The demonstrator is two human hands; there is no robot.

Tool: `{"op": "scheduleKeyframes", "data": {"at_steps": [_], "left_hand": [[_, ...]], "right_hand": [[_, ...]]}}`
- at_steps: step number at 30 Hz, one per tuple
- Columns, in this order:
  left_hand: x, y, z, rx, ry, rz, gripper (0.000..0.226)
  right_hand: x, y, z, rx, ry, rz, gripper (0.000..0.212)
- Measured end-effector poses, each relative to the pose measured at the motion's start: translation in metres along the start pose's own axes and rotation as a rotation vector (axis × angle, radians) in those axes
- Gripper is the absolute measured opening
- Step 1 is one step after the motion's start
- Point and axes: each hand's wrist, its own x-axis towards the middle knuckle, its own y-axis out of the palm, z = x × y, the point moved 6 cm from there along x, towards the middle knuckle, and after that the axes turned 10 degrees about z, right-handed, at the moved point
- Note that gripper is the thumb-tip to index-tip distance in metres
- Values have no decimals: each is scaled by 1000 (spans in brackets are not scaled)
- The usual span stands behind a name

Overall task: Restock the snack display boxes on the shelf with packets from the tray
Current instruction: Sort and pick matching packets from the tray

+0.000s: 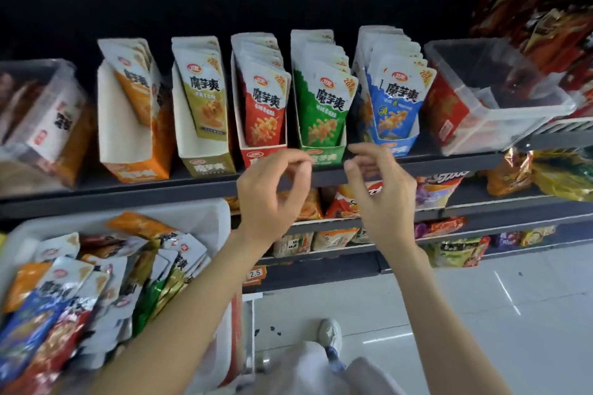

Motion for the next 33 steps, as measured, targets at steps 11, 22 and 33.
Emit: {"op": "scheduleKeyframes", "data": {"at_steps": [11, 22, 33], "left_hand": [[-190, -164, 140, 657, -696, 559, 42], [-262, -258, 173, 713, -1069, 412, 60], [-250, -271, 168, 455, -1020, 411, 65]], "right_hand": [[-63, 215, 75, -24, -159, 852, 20], [-108, 373, 123, -211, -449, 1168, 42], [-115, 347, 116, -159, -260, 1058, 30]]}}
